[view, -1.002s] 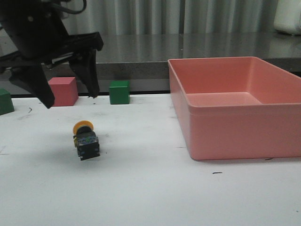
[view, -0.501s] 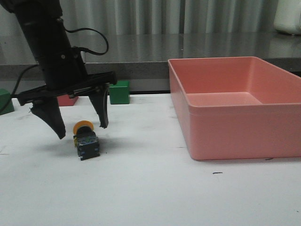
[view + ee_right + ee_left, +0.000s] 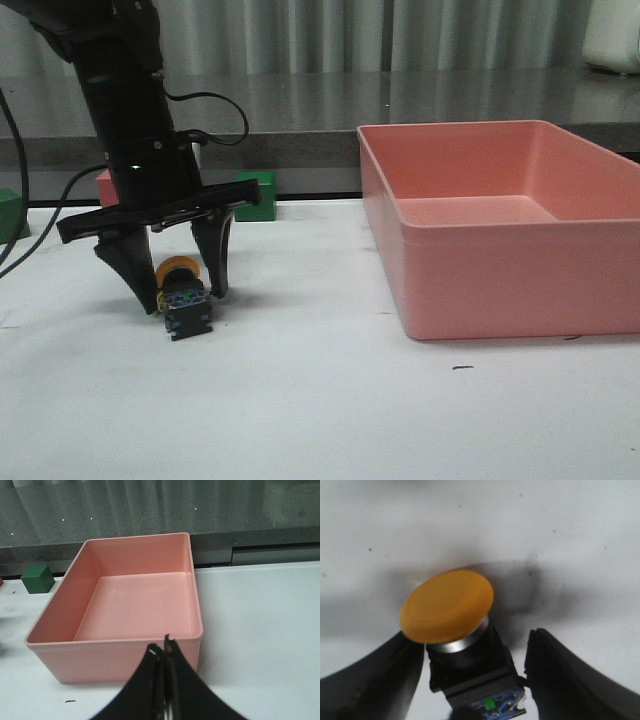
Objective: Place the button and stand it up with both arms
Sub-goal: 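Lower the open left gripper over the lying button, then close the left gripper on the button and lift it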
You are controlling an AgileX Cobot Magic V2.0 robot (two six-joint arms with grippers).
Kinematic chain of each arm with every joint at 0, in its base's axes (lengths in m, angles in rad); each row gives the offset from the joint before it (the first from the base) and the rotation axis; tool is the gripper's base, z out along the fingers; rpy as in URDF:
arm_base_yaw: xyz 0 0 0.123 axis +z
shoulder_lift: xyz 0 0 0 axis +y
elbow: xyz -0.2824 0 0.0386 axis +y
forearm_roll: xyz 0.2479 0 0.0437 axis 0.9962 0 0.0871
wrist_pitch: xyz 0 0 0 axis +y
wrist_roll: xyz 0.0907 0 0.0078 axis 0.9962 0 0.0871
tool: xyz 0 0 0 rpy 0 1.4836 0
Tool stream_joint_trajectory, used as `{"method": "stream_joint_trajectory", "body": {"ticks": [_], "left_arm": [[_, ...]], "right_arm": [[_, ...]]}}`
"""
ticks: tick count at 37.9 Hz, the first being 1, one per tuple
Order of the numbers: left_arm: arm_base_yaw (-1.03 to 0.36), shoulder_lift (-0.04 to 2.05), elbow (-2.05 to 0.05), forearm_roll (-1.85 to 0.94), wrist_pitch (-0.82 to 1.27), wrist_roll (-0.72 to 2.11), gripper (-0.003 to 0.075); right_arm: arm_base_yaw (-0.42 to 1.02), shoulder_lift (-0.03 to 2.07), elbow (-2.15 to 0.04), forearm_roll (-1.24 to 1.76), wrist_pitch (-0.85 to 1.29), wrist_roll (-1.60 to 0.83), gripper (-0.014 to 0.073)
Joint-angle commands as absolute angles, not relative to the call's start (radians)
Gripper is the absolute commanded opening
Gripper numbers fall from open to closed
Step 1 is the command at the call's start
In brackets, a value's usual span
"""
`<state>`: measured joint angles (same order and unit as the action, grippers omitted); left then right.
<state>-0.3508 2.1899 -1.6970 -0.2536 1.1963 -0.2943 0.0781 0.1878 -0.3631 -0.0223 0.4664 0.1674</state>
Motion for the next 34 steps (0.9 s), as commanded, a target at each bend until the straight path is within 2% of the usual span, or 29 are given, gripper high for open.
{"method": "stream_joint_trajectory", "body": {"ticks": [1,8,16,22,34], "left_arm": [[-0.35,2.129,-1.725,-0.277,1.213,-0.305,0.0314],[-0.35,2.129,-1.725,-0.223,1.228,-0.305,0.0197],[-0.361,2.064,-1.71,-0.068,1.195,-0.304,0.0176],[-0.363,1.924,-1.565,0.0,0.996,-0.305,0.0176],[-0.359,1.613,-1.146,0.147,0.429,-0.305,0.0176]], "right_arm": [[0.075,0.199,-0.389,-0.028,0.385,0.16,-0.007],[0.075,0.199,-0.389,-0.028,0.385,0.16,-0.007],[0.075,0.199,-0.389,-0.028,0.385,0.16,-0.007],[0.075,0.199,-0.389,-0.028,0.385,0.16,-0.007],[0.075,0.199,-0.389,-0.028,0.385,0.16,-0.007]]}}
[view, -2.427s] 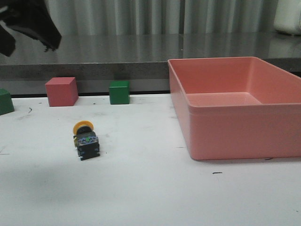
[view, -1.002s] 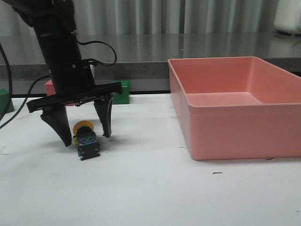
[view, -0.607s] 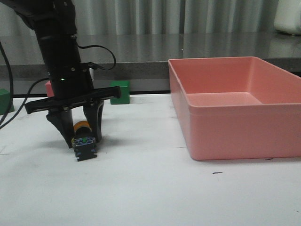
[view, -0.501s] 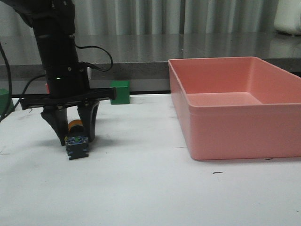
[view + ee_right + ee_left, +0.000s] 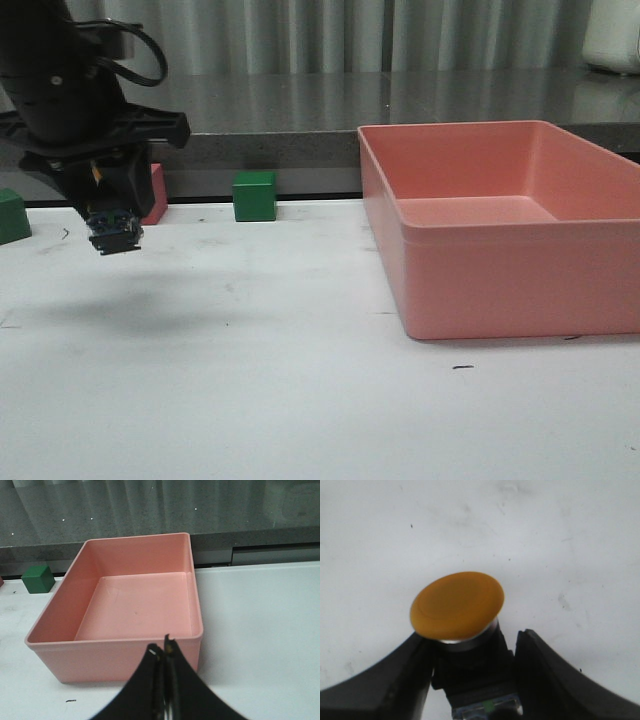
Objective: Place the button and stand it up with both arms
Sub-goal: 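Close the left gripper on the button and lift it, then rotate the button upright and set it down with the left gripper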
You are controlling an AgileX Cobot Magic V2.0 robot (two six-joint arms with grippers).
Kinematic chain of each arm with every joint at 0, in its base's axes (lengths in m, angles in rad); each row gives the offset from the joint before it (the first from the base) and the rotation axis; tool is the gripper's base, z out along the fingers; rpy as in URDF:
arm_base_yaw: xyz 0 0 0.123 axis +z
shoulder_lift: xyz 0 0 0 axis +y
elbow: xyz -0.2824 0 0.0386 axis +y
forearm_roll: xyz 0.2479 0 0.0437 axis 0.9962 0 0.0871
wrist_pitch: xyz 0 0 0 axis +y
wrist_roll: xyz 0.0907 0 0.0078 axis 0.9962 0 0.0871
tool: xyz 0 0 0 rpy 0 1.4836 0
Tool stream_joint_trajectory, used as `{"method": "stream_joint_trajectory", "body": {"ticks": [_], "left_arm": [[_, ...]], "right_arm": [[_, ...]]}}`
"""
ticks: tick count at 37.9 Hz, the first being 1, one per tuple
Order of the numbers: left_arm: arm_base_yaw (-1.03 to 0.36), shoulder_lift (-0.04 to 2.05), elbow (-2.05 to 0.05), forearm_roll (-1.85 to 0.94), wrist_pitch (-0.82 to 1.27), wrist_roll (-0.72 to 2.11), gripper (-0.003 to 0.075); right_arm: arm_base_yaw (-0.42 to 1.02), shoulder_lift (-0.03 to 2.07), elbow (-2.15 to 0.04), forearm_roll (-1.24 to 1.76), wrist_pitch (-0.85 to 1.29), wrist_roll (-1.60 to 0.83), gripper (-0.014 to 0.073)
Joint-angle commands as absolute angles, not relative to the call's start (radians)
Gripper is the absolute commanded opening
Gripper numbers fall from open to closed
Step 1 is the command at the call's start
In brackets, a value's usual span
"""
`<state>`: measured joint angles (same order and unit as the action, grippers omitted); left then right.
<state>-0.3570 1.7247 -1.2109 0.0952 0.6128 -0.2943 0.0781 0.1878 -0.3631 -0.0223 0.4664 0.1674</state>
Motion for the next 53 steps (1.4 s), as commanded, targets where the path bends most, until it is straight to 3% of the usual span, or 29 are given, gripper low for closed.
{"method": "stream_joint_trajectory", "body": {"ticks": [1,16,35,46,53], "left_arm": [[-0.359,1.598,-1.123,0.163,0.396,-0.305,0.0176],[-0.359,1.525,-0.751,0.467,-0.411,-0.305,0.0176],[-0.357,1.722,-0.701,0.314,-0.714,-0.142,0.0179],[-0.357,1.875,-0.527,0.069,-1.266,0.043,0.0179],[-0.357,1.965,-0.51,0.05,-1.359,0.065,0.0179]], "right_arm": [[0.075,0.199,-0.389,-0.028,0.385,0.16,-0.007],[0.075,0.199,-0.389,-0.028,0.385,0.16,-0.007],[0.075,0.199,-0.389,-0.028,0.385,0.16,-0.007],[0.075,0.199,-0.389,-0.028,0.385,0.16,-0.007],[0.075,0.199,-0.389,-0.028,0.385,0.16,-0.007]]}}
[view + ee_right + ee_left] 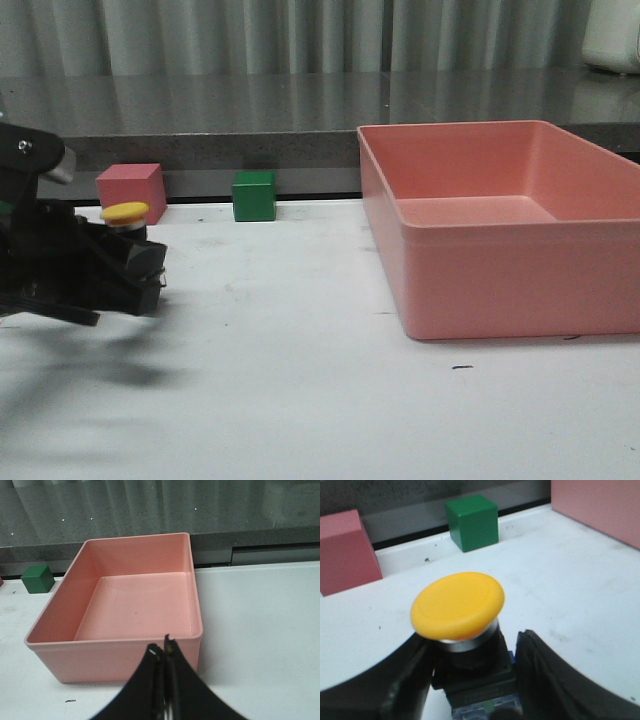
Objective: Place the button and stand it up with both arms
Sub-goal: 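Rotate the button upright and set it down with the left gripper, then open the left gripper and raise it away from the button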
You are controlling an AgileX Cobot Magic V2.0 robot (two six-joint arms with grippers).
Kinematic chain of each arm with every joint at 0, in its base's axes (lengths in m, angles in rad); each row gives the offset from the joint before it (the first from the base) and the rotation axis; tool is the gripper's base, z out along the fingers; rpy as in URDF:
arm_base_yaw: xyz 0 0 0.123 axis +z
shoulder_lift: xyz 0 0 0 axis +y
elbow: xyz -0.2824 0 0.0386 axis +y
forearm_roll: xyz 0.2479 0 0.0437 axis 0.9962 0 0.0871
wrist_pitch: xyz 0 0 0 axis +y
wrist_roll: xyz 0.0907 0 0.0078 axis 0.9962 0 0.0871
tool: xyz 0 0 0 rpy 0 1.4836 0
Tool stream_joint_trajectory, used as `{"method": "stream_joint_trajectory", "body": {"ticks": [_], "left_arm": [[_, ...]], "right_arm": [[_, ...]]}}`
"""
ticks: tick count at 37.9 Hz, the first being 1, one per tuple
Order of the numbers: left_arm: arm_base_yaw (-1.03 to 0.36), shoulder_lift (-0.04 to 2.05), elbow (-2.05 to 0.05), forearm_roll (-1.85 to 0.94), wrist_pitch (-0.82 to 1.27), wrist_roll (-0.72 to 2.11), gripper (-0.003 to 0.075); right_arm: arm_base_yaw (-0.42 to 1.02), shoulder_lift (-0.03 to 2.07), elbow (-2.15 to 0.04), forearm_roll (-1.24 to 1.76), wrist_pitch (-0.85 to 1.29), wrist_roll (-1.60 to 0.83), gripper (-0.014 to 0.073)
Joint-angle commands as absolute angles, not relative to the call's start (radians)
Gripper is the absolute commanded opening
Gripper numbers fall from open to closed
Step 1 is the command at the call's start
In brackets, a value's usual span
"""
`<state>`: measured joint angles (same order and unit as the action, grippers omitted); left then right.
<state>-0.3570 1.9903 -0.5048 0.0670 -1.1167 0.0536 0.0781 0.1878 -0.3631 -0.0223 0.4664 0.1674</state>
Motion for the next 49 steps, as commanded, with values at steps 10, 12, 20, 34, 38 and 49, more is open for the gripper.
{"method": "stream_joint_trajectory", "body": {"ticks": [10,12,20,34,38,49], "left_arm": [[-0.357,1.97,-0.508,0.049,-1.359,0.065,0.0181],[-0.357,1.97,-0.508,0.049,-1.359,0.065,0.0197],[-0.359,1.958,-0.508,0.075,-1.359,0.094,0.046],[-0.363,1.691,-0.503,0.082,-1.052,0.049,0.0557],[-0.374,1.519,-0.507,0.082,-0.814,-0.019,0.0553],[-0.374,1.127,-0.509,0.071,-0.428,-0.026,0.0358]], "right_arm": [[0.075,0.199,-0.389,-0.028,0.385,0.16,-0.007],[0.075,0.199,-0.389,-0.028,0.385,0.16,-0.007],[0.075,0.199,-0.389,-0.028,0.385,0.16,-0.007],[0.075,0.199,-0.389,-0.028,0.385,0.16,-0.007],[0.075,0.199,-0.389,-0.028,0.385,0.16,-0.007],[0.075,0.199,-0.389,-0.028,0.385,0.16,-0.007]]}}
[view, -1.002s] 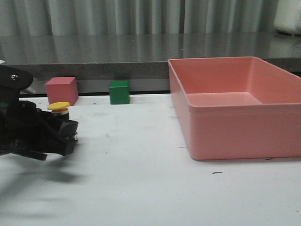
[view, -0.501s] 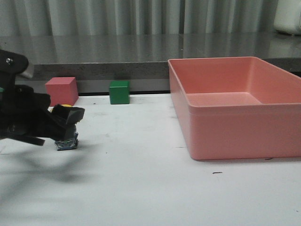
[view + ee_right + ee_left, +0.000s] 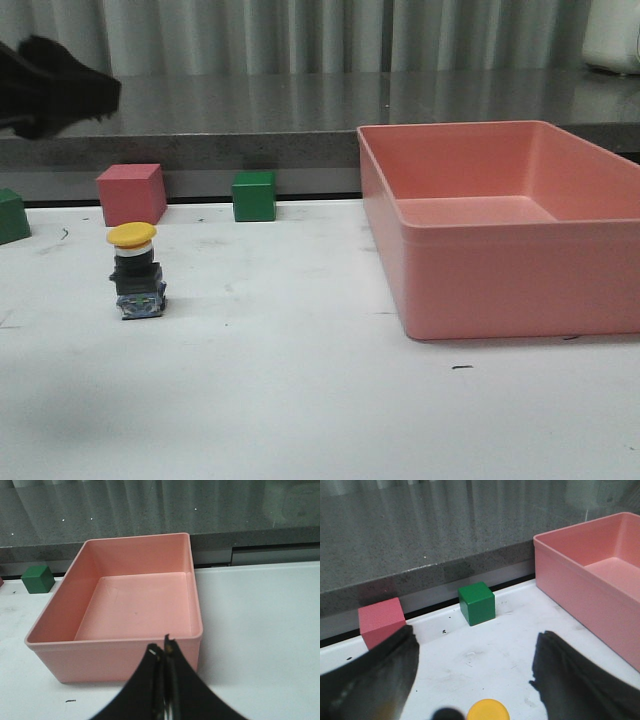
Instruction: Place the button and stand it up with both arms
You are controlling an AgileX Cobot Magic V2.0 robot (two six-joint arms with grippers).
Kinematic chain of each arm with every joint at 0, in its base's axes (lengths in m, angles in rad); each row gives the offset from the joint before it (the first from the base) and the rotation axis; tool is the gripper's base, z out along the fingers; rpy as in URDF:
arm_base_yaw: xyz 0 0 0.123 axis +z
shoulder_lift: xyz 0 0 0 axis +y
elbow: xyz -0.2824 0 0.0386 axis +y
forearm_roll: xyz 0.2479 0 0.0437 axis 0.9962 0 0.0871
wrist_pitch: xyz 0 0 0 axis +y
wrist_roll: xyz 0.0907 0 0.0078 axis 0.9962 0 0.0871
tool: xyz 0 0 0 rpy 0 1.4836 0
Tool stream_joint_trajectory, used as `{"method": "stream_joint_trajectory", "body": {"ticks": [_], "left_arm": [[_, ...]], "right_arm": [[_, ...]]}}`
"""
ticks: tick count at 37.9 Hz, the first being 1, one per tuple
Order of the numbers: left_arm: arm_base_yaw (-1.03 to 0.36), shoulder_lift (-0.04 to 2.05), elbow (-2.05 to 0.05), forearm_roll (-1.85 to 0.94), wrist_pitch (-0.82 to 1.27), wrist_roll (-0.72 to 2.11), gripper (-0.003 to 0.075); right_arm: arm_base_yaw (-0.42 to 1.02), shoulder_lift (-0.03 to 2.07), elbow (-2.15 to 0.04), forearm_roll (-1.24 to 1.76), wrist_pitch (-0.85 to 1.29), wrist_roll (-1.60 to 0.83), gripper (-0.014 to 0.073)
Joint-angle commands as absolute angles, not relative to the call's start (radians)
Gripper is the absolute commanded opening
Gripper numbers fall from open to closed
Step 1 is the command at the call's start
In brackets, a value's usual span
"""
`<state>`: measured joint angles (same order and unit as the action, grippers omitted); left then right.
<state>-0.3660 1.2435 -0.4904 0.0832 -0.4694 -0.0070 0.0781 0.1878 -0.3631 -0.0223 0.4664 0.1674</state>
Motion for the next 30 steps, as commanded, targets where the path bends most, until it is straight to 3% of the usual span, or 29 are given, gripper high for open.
{"method": "stream_joint_trajectory", "body": {"ticks": [1,12,20,30], "left_arm": [[-0.374,1.094,-0.509,0.065,-0.406,-0.028,0.0328],[-0.374,0.721,-0.509,-0.018,-0.065,-0.028,-0.0013],[-0.374,0.527,-0.509,-0.02,0.145,-0.028,-0.002],[-0.374,0.429,-0.509,-0.081,0.16,-0.028,-0.002]], "right_arm": [[0.075,0.199,-0.389,-0.028,0.385,0.16,-0.007],[0.075,0.199,-0.389,-0.028,0.385,0.16,-0.007],[0.075,0.199,-0.389,-0.028,0.385,0.16,-0.007],[0.075,0.199,-0.389,-0.028,0.385,0.16,-0.007]]}}
